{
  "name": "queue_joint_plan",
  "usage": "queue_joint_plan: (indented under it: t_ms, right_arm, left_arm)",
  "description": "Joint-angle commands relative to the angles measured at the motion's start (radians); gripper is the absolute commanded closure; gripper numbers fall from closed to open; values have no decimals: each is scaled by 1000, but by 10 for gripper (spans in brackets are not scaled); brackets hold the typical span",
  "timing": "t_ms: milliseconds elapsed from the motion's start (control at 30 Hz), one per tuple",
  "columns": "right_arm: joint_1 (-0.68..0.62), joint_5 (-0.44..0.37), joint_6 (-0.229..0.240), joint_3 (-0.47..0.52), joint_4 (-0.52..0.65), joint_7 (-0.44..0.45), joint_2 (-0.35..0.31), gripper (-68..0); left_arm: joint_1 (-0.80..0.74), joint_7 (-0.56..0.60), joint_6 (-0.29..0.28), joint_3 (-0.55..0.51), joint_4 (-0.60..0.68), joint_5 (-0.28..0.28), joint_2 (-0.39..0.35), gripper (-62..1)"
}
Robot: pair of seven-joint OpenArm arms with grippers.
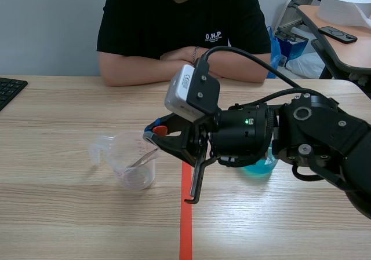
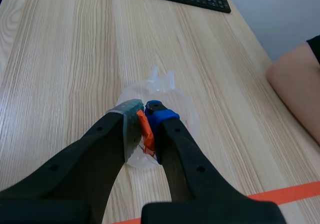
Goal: Do the redox reaction experiment.
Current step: 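Lift the metal plate out of the left beaker, then move the plate over the blue solution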
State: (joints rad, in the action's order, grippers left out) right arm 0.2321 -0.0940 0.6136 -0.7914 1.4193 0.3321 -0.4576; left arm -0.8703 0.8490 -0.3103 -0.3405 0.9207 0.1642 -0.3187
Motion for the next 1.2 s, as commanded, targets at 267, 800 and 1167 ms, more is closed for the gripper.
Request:
queue_joint_plan:
  t_ms: [267,800,1167]
  right_arm:
    - [24,-71,8,7,34,64,-8,-13]
    - [134,-319,23,8,169,-257,-8,-14]
    - [167,-528,23,101,289,-539,-8,-15]
  left_arm:
    - [-13,15,2,-7,14,-6,-3,-41]
    - [-13,15,2,-7,14,-6,-3,-41]
    - [-13,15,2,-7,14,-6,-3,-41]
